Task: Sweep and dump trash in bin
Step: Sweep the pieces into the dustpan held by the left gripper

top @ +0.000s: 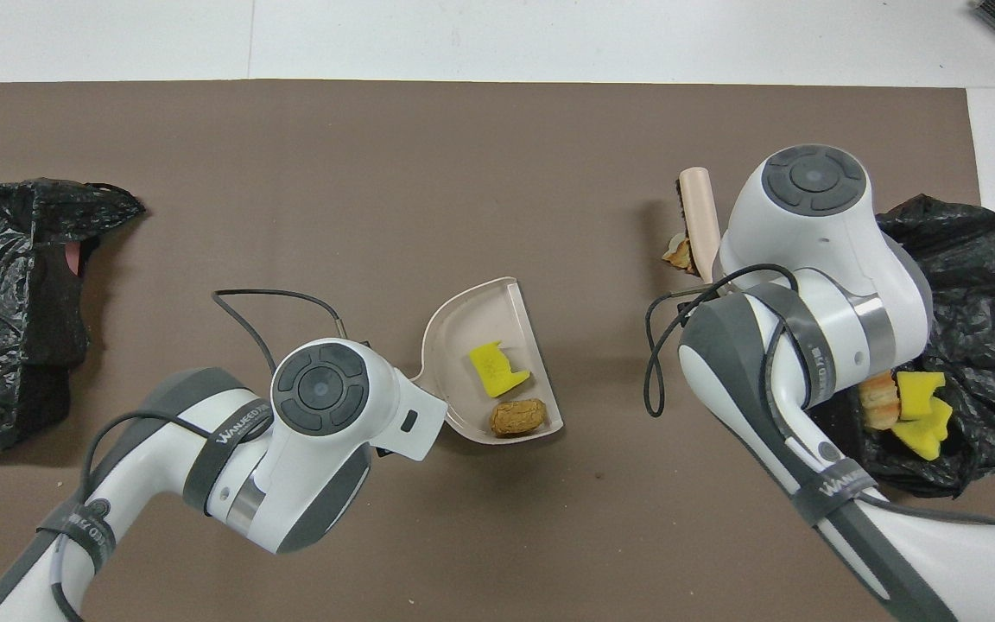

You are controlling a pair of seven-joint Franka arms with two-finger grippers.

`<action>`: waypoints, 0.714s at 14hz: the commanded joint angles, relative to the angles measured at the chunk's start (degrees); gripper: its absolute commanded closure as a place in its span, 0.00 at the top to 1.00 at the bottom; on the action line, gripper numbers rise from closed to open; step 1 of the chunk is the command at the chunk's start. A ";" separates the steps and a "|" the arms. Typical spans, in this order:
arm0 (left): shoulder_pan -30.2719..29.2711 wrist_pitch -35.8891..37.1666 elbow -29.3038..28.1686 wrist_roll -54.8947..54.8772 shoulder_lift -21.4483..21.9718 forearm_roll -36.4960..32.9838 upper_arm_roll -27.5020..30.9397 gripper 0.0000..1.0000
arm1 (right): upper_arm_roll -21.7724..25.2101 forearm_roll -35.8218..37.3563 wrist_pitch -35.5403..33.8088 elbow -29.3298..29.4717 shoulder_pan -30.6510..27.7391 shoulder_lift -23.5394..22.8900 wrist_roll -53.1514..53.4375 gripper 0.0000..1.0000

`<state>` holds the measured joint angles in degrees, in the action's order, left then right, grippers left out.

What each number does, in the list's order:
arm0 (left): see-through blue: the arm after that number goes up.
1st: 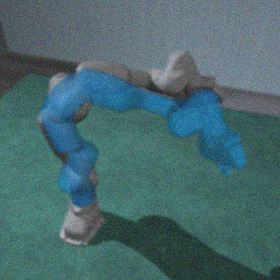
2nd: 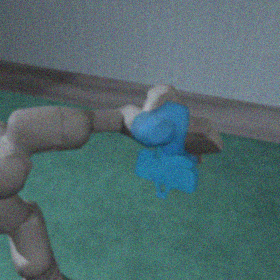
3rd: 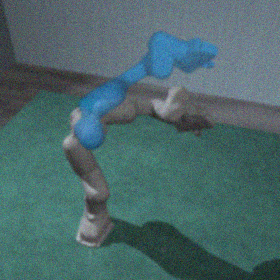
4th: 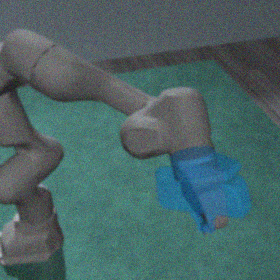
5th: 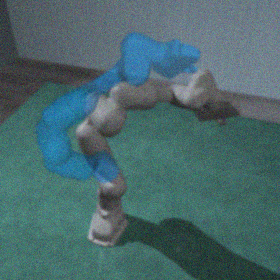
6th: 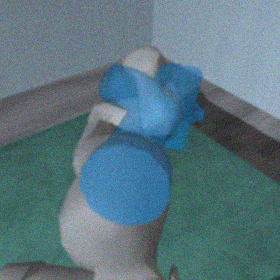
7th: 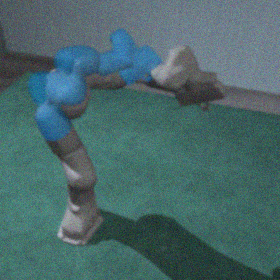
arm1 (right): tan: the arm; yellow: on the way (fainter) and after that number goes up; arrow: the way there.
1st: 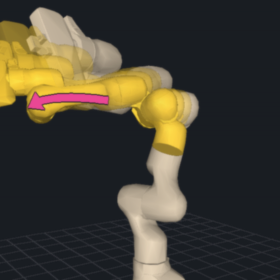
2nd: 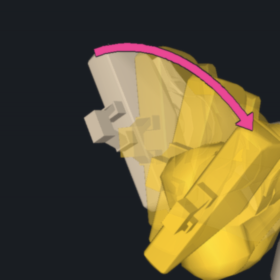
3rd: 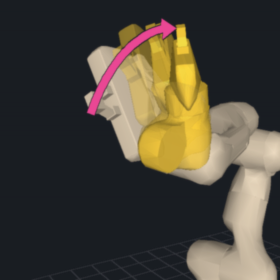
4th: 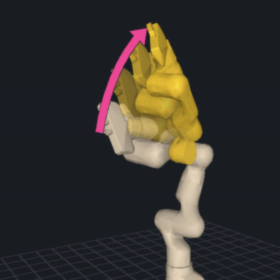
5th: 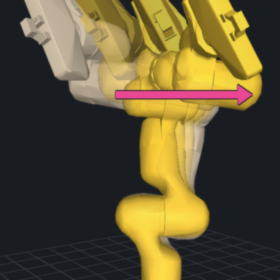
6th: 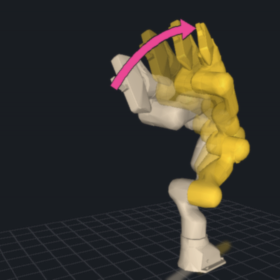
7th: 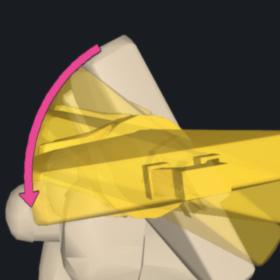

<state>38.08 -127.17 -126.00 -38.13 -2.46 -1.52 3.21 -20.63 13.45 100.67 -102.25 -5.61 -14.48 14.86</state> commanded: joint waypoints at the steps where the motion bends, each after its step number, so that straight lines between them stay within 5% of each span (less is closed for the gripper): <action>1: 0.77 -0.19 -0.91 4.72 0.88 -0.50 0.57 0.00 | -0.81 4.98 -0.92 1.70 -2.38 -3.26 -2.12 0.00; 5: 1.56 1.91 -0.91 6.31 1.23 -0.50 0.57 0.00 | -0.90 10.36 0.23 1.35 -3.44 -6.96 -2.64 0.00; 10: 1.56 4.90 -1.00 6.49 1.67 -1.81 0.57 0.00 | -4.57 4.32 -1.09 -2.42 -2.04 -5.47 -7.48 0.00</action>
<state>38.72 -124.82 -125.99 -32.69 -2.28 -1.62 3.07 -22.52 20.99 100.22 -102.44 -7.73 -21.12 9.43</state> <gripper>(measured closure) 0.692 0.740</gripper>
